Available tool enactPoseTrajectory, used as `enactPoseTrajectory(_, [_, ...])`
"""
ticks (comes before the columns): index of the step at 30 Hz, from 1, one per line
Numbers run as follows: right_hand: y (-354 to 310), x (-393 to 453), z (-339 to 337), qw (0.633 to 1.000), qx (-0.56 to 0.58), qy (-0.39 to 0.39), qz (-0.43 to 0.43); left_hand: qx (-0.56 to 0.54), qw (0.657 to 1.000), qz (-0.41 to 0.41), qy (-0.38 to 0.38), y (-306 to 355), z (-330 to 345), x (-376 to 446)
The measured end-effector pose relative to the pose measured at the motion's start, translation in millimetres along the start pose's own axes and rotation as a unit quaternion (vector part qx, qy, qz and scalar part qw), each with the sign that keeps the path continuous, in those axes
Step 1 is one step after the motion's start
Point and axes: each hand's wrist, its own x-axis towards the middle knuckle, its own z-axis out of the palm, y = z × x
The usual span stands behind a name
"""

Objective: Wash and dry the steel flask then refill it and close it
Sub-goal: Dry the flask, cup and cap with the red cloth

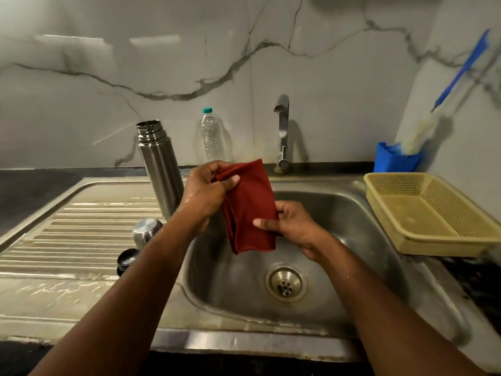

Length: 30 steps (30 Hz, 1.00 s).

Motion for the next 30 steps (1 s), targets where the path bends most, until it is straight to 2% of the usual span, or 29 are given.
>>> enactPoseTrajectory(5, [-27, -17, -13, 0.996, 0.019, 0.079, -0.024, -0.003, 0.999, -0.018, -0.043, 32, -1, 12])
enactPoseTrajectory(8, [-61, -28, -29, 0.990, 0.019, 0.128, -0.048, -0.068, 0.994, -0.017, -0.089, 62, 10, 20])
enactPoseTrajectory(14, [-126, -71, -100, 0.957, -0.056, 0.276, -0.076, -0.121, 0.987, 0.007, -0.110, 115, 99, 31])
enactPoseTrajectory(18, [-122, -98, -153, 0.912, -0.151, 0.382, -0.025, -0.033, 0.988, 0.005, -0.153, 123, 184, 28])
enactPoseTrajectory(21, [-106, -110, -183, 0.869, -0.236, 0.435, 0.017, 0.053, 0.981, 0.037, -0.183, 111, 236, 26])
enactPoseTrajectory(23, [-97, -117, -200, 0.841, -0.302, 0.446, 0.046, 0.095, 0.975, 0.051, -0.196, 102, 267, 24])
enactPoseTrajectory(26, [-87, -119, -210, 0.820, -0.350, 0.449, 0.060, 0.132, 0.966, 0.060, -0.212, 93, 293, 22])
enactPoseTrajectory(30, [-67, -115, -219, 0.795, -0.415, 0.436, 0.074, 0.247, 0.930, 0.115, -0.245, 77, 314, 21])
